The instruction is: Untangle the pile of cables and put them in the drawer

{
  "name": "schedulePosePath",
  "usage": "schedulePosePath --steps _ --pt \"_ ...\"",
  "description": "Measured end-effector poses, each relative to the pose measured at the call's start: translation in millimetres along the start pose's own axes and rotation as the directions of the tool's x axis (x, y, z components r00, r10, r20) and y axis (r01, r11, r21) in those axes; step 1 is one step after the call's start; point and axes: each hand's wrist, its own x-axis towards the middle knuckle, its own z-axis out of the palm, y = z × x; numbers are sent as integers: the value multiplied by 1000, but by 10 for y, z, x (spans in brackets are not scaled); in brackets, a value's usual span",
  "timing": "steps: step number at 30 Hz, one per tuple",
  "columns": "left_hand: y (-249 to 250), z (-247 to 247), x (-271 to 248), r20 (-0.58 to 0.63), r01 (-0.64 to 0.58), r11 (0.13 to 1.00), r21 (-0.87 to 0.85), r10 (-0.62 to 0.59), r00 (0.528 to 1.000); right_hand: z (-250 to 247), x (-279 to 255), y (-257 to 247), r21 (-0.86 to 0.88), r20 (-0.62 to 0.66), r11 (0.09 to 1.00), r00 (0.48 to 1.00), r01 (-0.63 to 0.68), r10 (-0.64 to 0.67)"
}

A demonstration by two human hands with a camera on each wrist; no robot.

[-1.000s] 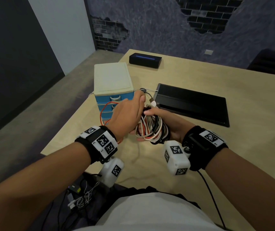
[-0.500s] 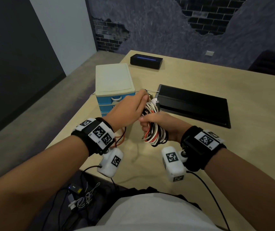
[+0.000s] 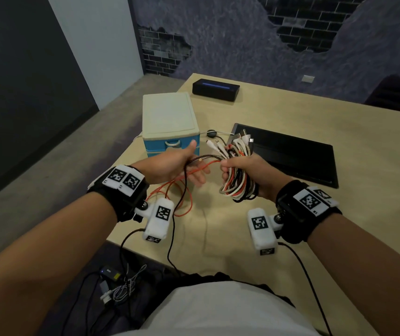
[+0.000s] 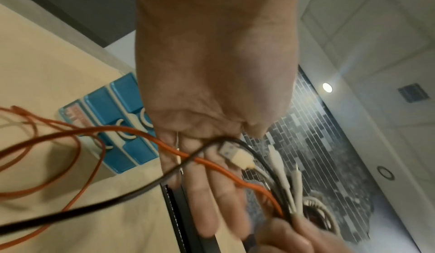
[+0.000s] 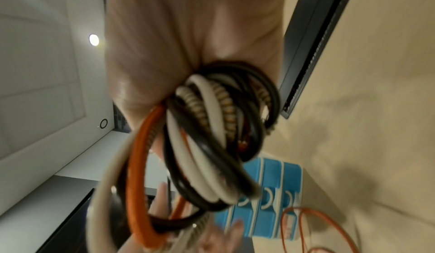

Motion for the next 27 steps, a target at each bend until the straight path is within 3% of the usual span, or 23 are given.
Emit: schedulePosePath --steps 5,11,16,19,22,27 --pt "-30 -30 -73 5 38 988 -148 -38 999 -115 10 9 10 -71 998 995 69 -68" --pt "-54 -64 -79 40 86 949 -303 -78 996 -102 -6 -2 30 -69 989 988 143 -140" --pt "-50 -29 -65 -55 -15 930 -366 -5 998 -83 -4 13 -8 -66 993 991 117 -117" --pt "9 12 -60 -73 -50 887 -460 18 997 -44 37 45 -15 -144 992 981 129 -130" --pt "-3 41 -111 60 -17 855 -518 57 997 -90 92 64 -58 -263 982 946 180 -189" --pt "-107 60 -208 303 59 864 -499 110 947 -168 150 75 -123 -346 967 904 223 -252"
